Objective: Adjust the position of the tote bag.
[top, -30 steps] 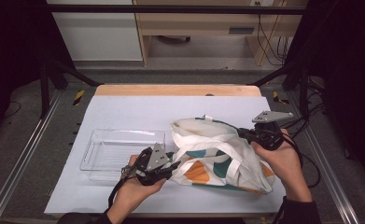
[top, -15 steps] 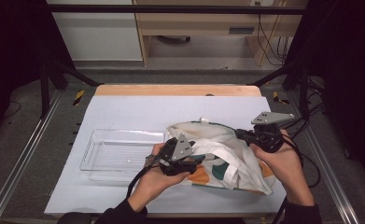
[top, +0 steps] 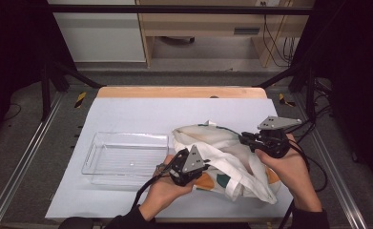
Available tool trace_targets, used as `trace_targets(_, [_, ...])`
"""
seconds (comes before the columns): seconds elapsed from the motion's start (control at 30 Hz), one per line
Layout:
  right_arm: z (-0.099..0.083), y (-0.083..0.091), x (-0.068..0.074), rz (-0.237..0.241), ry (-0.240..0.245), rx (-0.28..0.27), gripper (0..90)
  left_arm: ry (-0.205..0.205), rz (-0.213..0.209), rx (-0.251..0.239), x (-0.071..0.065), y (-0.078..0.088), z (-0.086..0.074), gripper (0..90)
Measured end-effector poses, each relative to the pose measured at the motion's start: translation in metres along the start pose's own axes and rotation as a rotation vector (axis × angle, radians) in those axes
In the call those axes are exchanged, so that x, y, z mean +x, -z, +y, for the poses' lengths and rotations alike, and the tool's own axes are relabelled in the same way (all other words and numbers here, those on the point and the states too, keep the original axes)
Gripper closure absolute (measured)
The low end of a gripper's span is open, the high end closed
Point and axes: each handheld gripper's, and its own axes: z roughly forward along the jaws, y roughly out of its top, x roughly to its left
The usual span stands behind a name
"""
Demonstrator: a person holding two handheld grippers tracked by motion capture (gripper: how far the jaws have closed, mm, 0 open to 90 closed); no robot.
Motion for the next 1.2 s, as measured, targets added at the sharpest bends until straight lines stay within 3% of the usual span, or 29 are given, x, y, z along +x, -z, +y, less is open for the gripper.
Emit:
trace_targets(0.03, [0.000,0.000,0.000,0.000,0.000,0.000,71.2,-0.002,0.001,-0.007,-0.003,0.002,-0.003,87.6])
trace_targets(0.07, [-0.001,-0.004,0.001,-0.038,0.020,0.013,60.6,-0.007,0.001,-0.012,-0.008,0.004,-0.006,87.6])
trace_targets(0.1, [-0.003,-0.006,0.001,-0.037,0.027,0.024,57.1,-0.016,0.001,-0.007,-0.010,0.005,-0.008,87.6])
trace_targets(0.23, [-0.010,-0.016,0.002,-0.039,0.054,0.073,48.4,-0.014,-0.007,-0.008,-0.013,0.009,-0.011,87.6])
trace_targets(0.33, [-0.017,-0.022,0.000,-0.049,0.057,0.121,47.5,-0.015,-0.010,-0.007,-0.015,0.011,-0.014,87.5])
trace_targets(0.47, [-0.020,-0.025,0.001,-0.048,0.081,0.135,66.3,-0.013,-0.014,0.009,-0.018,0.012,-0.019,87.6])
trace_targets(0.5, [-0.020,-0.025,0.001,-0.048,0.081,0.135,66.3,-0.013,-0.014,0.009,-0.018,0.012,-0.019,87.7])
trace_targets(0.53, [-0.018,-0.024,0.002,-0.055,0.095,0.144,74.7,-0.012,-0.022,0.013,-0.020,0.013,-0.021,87.7])
trace_targets(0.67, [-0.015,-0.024,0.001,-0.073,0.091,0.149,82.5,-0.007,-0.031,0.024,-0.023,0.015,-0.027,87.7])
trace_targets(0.7, [-0.012,-0.024,-0.001,-0.105,0.078,0.135,84.5,-0.007,-0.033,0.028,-0.025,0.016,-0.029,87.8])
trace_targets(0.83, [-0.011,-0.023,-0.009,-0.149,0.038,0.105,85.4,-0.005,-0.045,0.041,-0.029,0.019,-0.036,87.8])
trace_targets(0.87, [-0.014,-0.025,-0.017,-0.177,0.001,0.098,85.6,-0.001,-0.050,0.047,-0.031,0.020,-0.039,87.8])
trace_targets(0.93, [-0.016,-0.027,-0.020,-0.175,-0.019,0.095,85.5,-0.001,-0.052,0.049,-0.031,0.019,-0.040,87.7])
trace_targets(0.97, [-0.021,-0.029,-0.022,-0.147,-0.038,0.090,85.3,0.001,-0.056,0.054,-0.031,0.019,-0.041,85.5])
trace_targets(1.03, [-0.022,-0.029,-0.022,-0.142,-0.039,0.089,85.1,0.017,-0.064,0.046,-0.031,0.020,-0.041,83.2])
trace_targets(1.1, [-0.021,-0.029,-0.020,-0.128,-0.030,0.085,84.4,0.035,-0.076,0.043,-0.030,0.023,-0.040,75.0])
trace_targets(1.13, [-0.020,-0.027,-0.019,-0.126,-0.024,0.089,83.6,0.050,-0.073,0.033,-0.030,0.026,-0.039,66.3])
trace_targets(1.2, [-0.019,-0.027,-0.019,-0.123,-0.026,0.089,83.4,0.048,-0.073,0.002,-0.030,0.034,-0.037,63.7])
